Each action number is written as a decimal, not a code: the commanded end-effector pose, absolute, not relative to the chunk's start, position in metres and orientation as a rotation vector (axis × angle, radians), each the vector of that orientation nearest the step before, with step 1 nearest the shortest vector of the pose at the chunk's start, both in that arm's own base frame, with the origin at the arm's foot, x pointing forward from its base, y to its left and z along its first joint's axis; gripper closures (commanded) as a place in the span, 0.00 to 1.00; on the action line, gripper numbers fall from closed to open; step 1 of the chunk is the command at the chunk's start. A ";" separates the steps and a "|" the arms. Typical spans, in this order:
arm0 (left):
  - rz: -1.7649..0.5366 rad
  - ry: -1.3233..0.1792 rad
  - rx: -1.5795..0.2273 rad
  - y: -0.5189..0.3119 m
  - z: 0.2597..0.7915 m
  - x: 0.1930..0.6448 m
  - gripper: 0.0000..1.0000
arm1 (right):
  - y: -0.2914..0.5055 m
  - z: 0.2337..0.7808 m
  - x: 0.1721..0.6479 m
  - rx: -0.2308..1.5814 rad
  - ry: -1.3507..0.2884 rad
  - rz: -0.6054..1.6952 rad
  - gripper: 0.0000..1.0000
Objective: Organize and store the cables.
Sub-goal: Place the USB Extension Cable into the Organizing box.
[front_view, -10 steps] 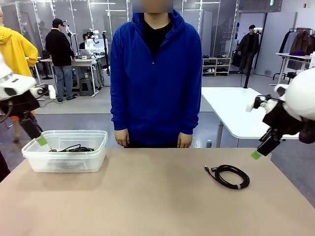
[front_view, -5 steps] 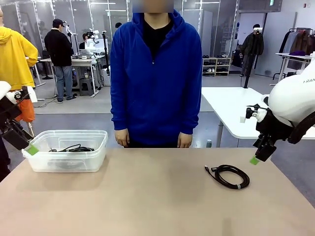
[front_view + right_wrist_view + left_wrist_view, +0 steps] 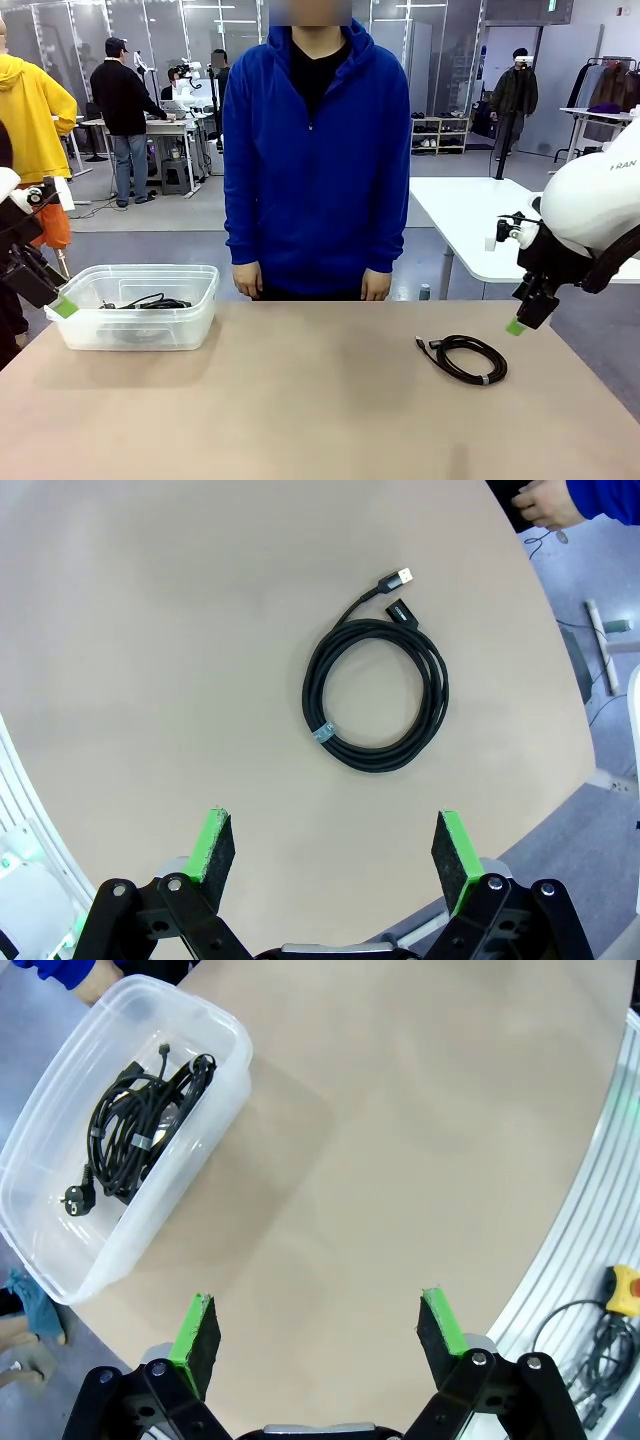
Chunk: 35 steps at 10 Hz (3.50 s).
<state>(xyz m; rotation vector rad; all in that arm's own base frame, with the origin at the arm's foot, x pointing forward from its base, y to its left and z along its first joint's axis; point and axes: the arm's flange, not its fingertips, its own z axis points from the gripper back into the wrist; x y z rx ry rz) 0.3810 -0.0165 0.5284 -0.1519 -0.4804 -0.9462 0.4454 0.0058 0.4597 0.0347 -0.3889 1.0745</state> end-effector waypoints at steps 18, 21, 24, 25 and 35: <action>-0.929 -0.471 -0.144 -0.017 0.531 0.384 0.00 | 0.058 0.308 0.523 0.030 -0.021 1.400 0.00; -0.929 -0.471 -0.144 -0.017 0.531 0.384 0.00 | 0.055 0.303 0.523 0.004 0.015 1.422 0.00; -0.929 -0.471 -0.144 -0.017 0.531 0.384 0.00 | 0.053 0.298 0.522 -0.029 0.020 1.484 0.00; -0.929 -0.471 -0.144 -0.017 0.531 0.384 0.00 | 0.053 0.297 0.522 -0.037 0.024 1.487 0.00; -0.929 -0.471 -0.144 -0.017 0.531 0.384 0.00 | 0.051 0.295 0.523 -0.046 0.023 1.471 1.00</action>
